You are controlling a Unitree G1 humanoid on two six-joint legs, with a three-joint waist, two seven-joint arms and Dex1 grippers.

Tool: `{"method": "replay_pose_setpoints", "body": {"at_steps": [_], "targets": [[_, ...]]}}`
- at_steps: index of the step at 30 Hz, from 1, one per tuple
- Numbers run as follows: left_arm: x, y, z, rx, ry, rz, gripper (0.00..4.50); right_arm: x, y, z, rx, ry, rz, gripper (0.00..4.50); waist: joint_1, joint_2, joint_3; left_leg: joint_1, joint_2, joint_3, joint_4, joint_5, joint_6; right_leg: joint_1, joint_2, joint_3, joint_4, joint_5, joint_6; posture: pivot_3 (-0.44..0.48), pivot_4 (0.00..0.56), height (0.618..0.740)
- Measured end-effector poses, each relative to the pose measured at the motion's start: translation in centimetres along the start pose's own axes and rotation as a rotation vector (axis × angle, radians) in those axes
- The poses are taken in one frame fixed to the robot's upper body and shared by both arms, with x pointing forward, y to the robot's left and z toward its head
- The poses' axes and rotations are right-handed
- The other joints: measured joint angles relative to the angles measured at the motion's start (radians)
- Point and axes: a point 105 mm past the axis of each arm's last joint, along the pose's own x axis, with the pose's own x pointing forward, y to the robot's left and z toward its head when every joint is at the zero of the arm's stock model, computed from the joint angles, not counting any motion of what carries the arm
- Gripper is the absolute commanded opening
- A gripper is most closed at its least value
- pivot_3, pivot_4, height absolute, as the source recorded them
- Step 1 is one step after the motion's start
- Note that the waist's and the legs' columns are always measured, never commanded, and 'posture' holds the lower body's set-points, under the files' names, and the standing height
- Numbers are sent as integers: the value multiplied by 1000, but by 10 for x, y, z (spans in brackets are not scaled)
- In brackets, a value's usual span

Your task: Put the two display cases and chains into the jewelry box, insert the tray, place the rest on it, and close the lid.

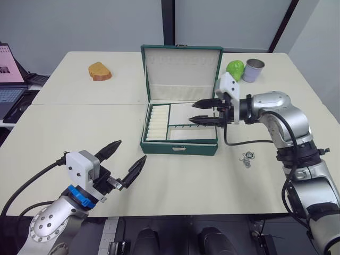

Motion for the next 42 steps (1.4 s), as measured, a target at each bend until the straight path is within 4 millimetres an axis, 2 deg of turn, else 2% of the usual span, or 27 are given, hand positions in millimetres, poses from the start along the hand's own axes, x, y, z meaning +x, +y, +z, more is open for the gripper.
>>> {"method": "replay_pose_setpoints", "body": {"at_steps": [4,9,15,19,35,42], "targets": [[2,3,-1,-1,0,-7,4500,-5,-9,-9,5,6,-48,997,-2,0,0,0,0,0,0,0,0,0,0,0,0,0,0,0,150,740],[4,4,-2,-1,1,-24,4500,-3,-13,-19,-1,37,-74,14,-2,0,0,0,0,0,0,0,0,0,0,0,0,0,0,0,150,740],[5,6,-3,-4,-2,-29,4500,6,-11,-27,-9,70,-72,14,-2,0,0,0,0,1,0,0,0,0,0,0,0,0,0,0,150,740],[5,6,-3,-5,0,-35,4500,10,-11,-40,-3,124,-73,14,-2,0,0,0,0,0,0,0,0,0,0,0,0,0,0,0,150,740],[11,8,0,-1,-11,-27,4500,23,-7,-44,-9,106,-62,14,-2,0,-1,3,1,0,0,0,0,2,0,0,0,0,0,0,150,740],[12,7,0,-6,-1,-30,4500,29,-8,-49,-5,102,-70,14,-5,-1,-2,8,1,0,-1,0,0,8,0,0,0,0,0,0,150,740]]}}
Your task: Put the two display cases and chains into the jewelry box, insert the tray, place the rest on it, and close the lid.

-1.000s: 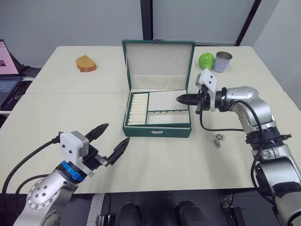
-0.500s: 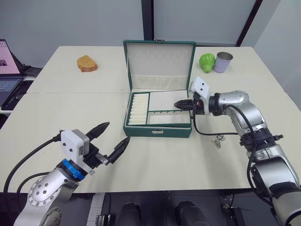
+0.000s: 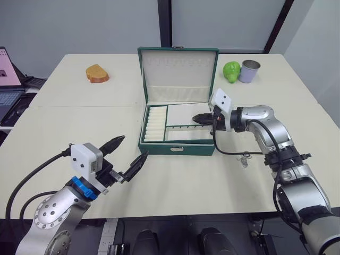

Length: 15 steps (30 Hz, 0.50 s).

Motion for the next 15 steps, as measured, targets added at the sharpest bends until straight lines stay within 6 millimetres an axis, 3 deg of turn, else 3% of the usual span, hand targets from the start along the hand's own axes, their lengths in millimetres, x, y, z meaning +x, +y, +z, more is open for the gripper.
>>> {"method": "replay_pose_setpoints", "body": {"at_steps": [13,15], "targets": [[3,-1,1,-4,1,-10,4500,8,6,3,18,-33,18,14,-3,-1,-2,0,0,0,0,0,0,0,0,0,0,0,0,0,150,740],[4,-2,2,-3,-3,-14,4500,13,10,-7,36,0,39,14,-3,-1,-2,0,0,0,0,0,0,0,0,0,0,0,0,0,150,740]]}}
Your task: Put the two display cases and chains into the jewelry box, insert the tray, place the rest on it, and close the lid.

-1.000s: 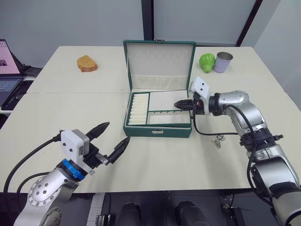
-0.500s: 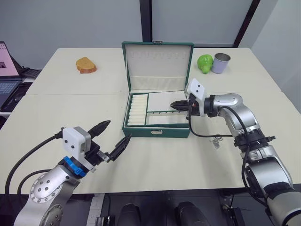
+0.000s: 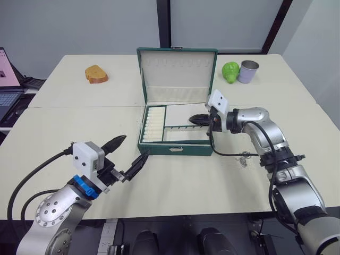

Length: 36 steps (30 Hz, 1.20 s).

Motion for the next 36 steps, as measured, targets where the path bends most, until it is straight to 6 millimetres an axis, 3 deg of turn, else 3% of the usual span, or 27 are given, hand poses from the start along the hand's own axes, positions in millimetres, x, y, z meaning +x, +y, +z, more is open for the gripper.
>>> {"method": "replay_pose_setpoints", "body": {"at_steps": [14,17,21,24,29,35,36], "targets": [[0,1,0,0,-1,8,4500,-4,2,-1,32,-27,23,14,1,0,1,-1,0,1,0,0,0,-1,0,1,0,0,0,0,150,740],[1,0,0,-8,-1,4,4500,-14,0,11,103,-122,38,14,2,0,1,-3,0,1,0,0,0,-3,0,1,0,0,0,0,150,740],[1,4,5,-23,0,-10,4500,-48,-6,38,134,-240,43,789,10,0,2,-5,0,0,0,0,0,-3,-1,0,-2,0,0,0,150,740],[-1,12,10,-21,7,-11,4500,-72,-8,40,135,-245,27,1443,11,0,2,-5,0,0,0,0,0,-3,-1,-1,-3,0,0,0,150,740],[-8,33,10,-13,60,-12,4500,-101,-10,16,180,-200,-40,2632,10,0,2,-6,-1,0,0,0,0,-3,-1,0,-4,0,0,0,150,740],[-33,79,3,11,166,43,4500,-159,-10,-36,206,-84,-213,4430,14,2,3,-8,-1,1,-1,0,0,-3,-1,0,-10,0,0,0,150,740],[-35,83,1,9,176,46,4500,-163,-10,-39,211,-84,-229,4476,12,2,3,-8,-1,1,-1,0,0,-3,-1,0,-10,0,0,0,150,740]]}}
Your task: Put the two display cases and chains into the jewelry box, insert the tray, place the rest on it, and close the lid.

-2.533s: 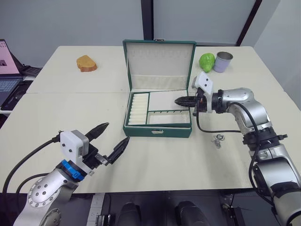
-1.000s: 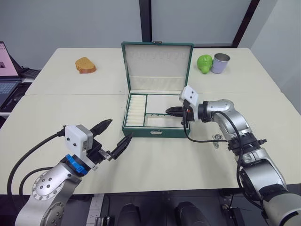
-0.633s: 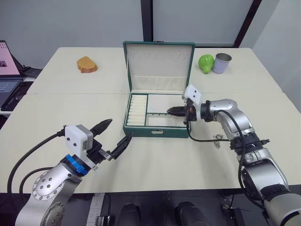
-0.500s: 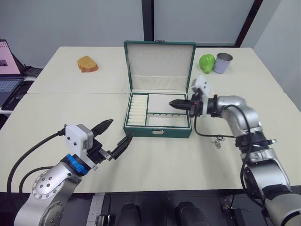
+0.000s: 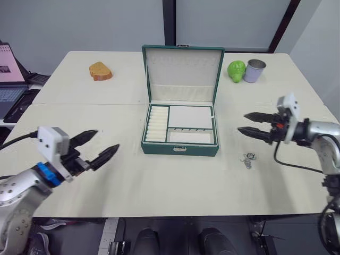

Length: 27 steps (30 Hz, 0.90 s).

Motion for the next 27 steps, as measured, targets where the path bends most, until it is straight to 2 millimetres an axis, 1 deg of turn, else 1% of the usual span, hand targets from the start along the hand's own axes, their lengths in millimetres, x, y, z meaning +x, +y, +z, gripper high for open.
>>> {"method": "replay_pose_setpoints", "body": {"at_steps": [3,5,8,14,19,24,27], "targets": [[-5,12,-10,-3,32,23,4500,-18,-4,-15,13,22,-66,4476,-2,0,0,0,0,0,0,0,0,0,0,0,0,0,0,0,150,740],[-8,19,-17,-10,52,47,4500,-26,-4,-28,33,38,-94,4476,-2,0,0,0,0,0,0,0,0,0,0,0,-1,0,0,0,150,740],[-14,26,-22,-6,69,76,4500,-36,-3,-48,70,68,-136,4476,0,0,0,0,0,0,0,0,0,1,0,0,-2,0,0,0,150,740],[-19,37,-30,-3,89,116,4500,-54,-15,-69,68,91,-269,4476,0,0,0,0,0,0,0,0,0,2,0,0,-2,0,0,0,150,740],[-19,41,-33,-1,78,139,4500,-60,-14,-86,92,104,-315,4476,1,0,0,0,0,0,0,0,0,2,0,0,-2,0,0,0,150,740],[-19,41,-35,-2,75,151,4500,-63,-11,-96,108,106,-340,4476,2,0,0,0,0,0,0,0,0,2,0,0,-1,0,0,0,150,740],[-18,41,-35,-1,73,152,4500,-62,-11,-96,104,102,-342,4476,2,0,0,0,0,0,0,0,0,2,0,0,-1,0,0,0,150,740]]}}
